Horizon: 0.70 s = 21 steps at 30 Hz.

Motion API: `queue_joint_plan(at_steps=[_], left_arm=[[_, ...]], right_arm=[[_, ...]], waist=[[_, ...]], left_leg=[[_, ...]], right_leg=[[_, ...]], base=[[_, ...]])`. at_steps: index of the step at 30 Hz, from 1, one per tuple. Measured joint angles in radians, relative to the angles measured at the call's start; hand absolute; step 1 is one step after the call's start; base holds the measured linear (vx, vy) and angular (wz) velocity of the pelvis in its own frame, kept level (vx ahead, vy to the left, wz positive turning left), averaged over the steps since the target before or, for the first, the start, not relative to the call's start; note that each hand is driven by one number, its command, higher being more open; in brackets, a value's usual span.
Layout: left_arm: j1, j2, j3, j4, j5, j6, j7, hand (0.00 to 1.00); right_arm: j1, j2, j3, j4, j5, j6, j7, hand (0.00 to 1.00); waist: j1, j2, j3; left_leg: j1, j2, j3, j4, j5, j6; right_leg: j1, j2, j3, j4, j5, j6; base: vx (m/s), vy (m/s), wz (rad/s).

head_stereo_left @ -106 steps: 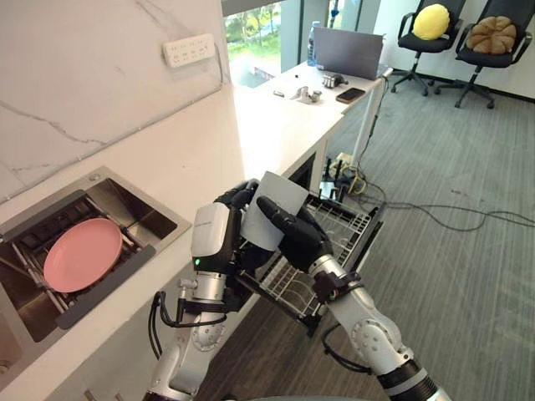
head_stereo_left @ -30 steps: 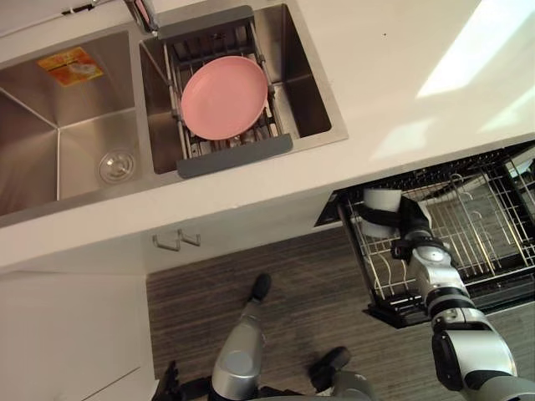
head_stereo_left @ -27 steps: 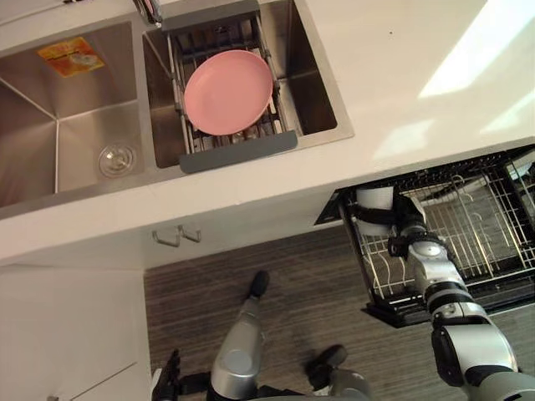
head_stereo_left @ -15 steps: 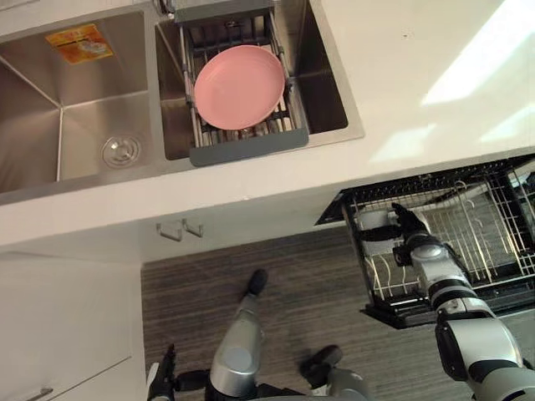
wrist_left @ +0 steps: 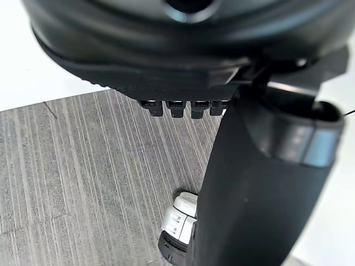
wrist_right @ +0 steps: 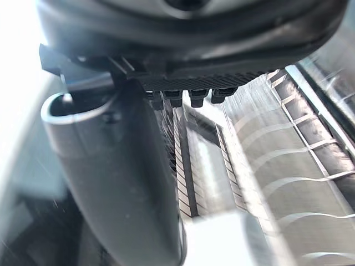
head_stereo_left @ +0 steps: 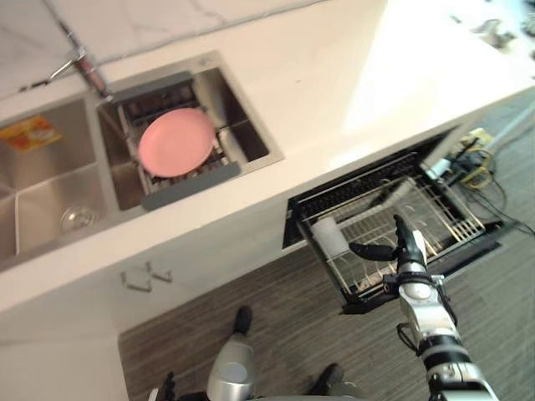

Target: Walk over to the sink, pick up the cup, carry it to the dishwasher, place the cup inside the dishwasher, then close the dishwasher door

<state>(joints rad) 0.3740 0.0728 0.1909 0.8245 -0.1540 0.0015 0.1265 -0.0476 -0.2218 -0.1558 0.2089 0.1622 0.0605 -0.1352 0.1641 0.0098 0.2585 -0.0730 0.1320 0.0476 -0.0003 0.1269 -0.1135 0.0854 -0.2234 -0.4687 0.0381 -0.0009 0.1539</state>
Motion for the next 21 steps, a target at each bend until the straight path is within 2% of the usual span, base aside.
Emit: queue_joint_plan(at_steps=[2,3,4,6,8,10,11,12,13,14,15,16,17,19,21], left_arm=[[0.002,-0.028,0.065,0.051,-0.099,0.015,0.002,1.00],[0.004,-0.033,0.076,0.058,-0.113,0.016,0.003,1.00],[0.014,-0.050,0.101,0.067,-0.143,0.017,0.009,1.00],[0.025,-0.071,0.122,0.071,-0.152,0.017,0.027,1.00],[0.034,-0.091,0.144,0.071,-0.152,0.018,0.041,1.00],[0.035,-0.104,0.156,0.070,-0.149,0.028,0.044,1.00],[0.035,-0.102,0.155,0.062,-0.139,0.046,0.041,1.00],[0.035,-0.089,0.155,0.059,-0.117,0.062,0.040,1.00],[0.034,-0.082,0.155,0.059,-0.100,0.069,0.035,1.00],[0.033,-0.079,0.155,0.066,-0.073,0.087,0.020,1.00],[0.032,-0.086,0.154,0.069,-0.066,0.095,0.015,1.00],[0.039,-0.107,0.152,0.080,-0.062,0.105,0.000,1.00],[0.043,-0.123,0.147,0.082,-0.062,0.118,-0.008,1.00],[0.048,-0.126,0.130,0.086,-0.051,0.127,-0.018,1.00],[0.047,-0.108,0.105,0.089,-0.021,0.132,-0.024,1.00]], right_arm=[[0.070,0.059,-0.016,-0.121,0.186,-0.068,0.104,1.00],[0.078,0.068,-0.016,-0.132,0.216,-0.084,0.123,1.00],[0.103,0.099,-0.016,-0.163,0.298,-0.140,0.182,1.00],[0.123,0.135,-0.016,-0.207,0.414,-0.194,0.251,1.00],[0.139,0.160,-0.009,-0.248,0.469,-0.219,0.300,1.00],[0.152,0.180,0.017,-0.295,0.473,-0.275,0.323,1.00],[0.163,0.188,0.028,-0.327,0.472,-0.309,0.338,1.00],[0.175,0.185,0.040,-0.362,0.467,-0.339,0.349,1.00],[0.178,0.179,0.042,-0.381,0.463,-0.354,0.354,1.00],[0.174,0.150,0.043,-0.405,0.466,-0.381,0.364,1.00],[0.170,0.136,0.040,-0.413,0.470,-0.386,0.367,1.00],[0.157,0.099,0.042,-0.415,0.479,-0.386,0.374,1.00],[0.147,0.088,0.053,-0.415,0.485,-0.377,0.393,1.00],[0.144,0.093,0.096,-0.419,0.524,-0.343,0.430,1.00],[0.154,0.096,0.138,-0.418,0.555,-0.295,0.446,1.00]], waist=[[-0.024,0.002,-0.024],[-0.029,0.002,-0.028],[-0.043,0.004,-0.041],[-0.045,0.010,-0.052],[-0.044,0.014,-0.073],[-0.046,0.023,-0.081],[-0.052,0.028,-0.092],[-0.069,0.025,-0.103],[-0.080,0.027,-0.105],[-0.097,0.040,-0.115],[-0.095,0.046,-0.118],[-0.089,0.071,-0.135],[-0.088,0.074,-0.140],[-0.091,0.070,-0.146],[-0.097,0.061,-0.147]], left_leg=[[0.001,0.024,0.045,0.069,-0.049,-0.007],[0.002,0.029,0.050,0.080,-0.056,-0.009],[0.009,0.045,0.064,0.104,-0.075,-0.015],[0.027,0.055,0.084,0.107,-0.084,-0.014],[0.028,0.056,0.096,0.108,-0.093,-0.001],[0.018,0.053,0.100,0.116,-0.100,0.008],[0.001,0.054,0.116,0.119,-0.119,0.051],[-0.003,0.077,0.230,0.120,-0.129,0.119],[-0.003,0.089,0.286,0.126,-0.128,0.143],[-0.004,0.102,0.351,0.138,-0.116,0.161],[-0.004,0.100,0.354,0.135,-0.089,0.157],[0.017,0.086,0.348,0.100,-0.041,0.091],[0.057,0.054,0.356,0.034,-0.021,0.066],[0.106,0.013,0.374,-0.071,0.020,0.067],[0.114,-0.010,0.371,-0.095,0.041,0.067]], right_leg=[[0.002,0.018,0.051,-0.014,0.008,-0.009],[0.003,0.022,0.058,-0.017,0.010,-0.011],[0.009,0.036,0.078,-0.026,0.014,-0.017],[0.017,0.046,0.098,-0.038,0.020,-0.023],[0.022,0.049,0.100,-0.062,0.024,-0.023],[0.034,0.047,0.090,-0.073,0.032,-0.022],[0.039,0.042,0.062,-0.070,0.041,-0.026],[0.055,0.029,0.011,-0.074,0.046,-0.019],[0.068,0.022,-0.019,-0.076,0.044,-0.017],[0.086,0.004,-0.065,-0.071,0.038,-0.008],[0.088,-0.003,-0.079,-0.062,0.033,-0.001],[0.093,-0.016,-0.087,-0.046,0.024,0.012],[0.106,-0.039,-0.088,-0.043,0.024,0.025],[0.106,-0.060,-0.087,-0.047,0.018,0.038],[0.105,-0.081,-0.095,-0.041,0.013,0.049]], base=[[0.01,-0.033,-0.73],[0.01,-0.045,-0.62],[0.00,-0.043,-0.45],[-0.03,-0.032,-0.36],[-0.03,-0.007,-0.15],[-0.01,0.005,0.14],[-0.01,-0.005,0.71],[0.01,-0.018,0.98],[0.06,-0.014,1.29],[0.06,0.016,1.01],[0.05,0.081,0.84],[0.05,0.131,0.33],[0.04,0.139,0.16],[0.05,0.133,-0.01],[0.03,0.100,0.10]])
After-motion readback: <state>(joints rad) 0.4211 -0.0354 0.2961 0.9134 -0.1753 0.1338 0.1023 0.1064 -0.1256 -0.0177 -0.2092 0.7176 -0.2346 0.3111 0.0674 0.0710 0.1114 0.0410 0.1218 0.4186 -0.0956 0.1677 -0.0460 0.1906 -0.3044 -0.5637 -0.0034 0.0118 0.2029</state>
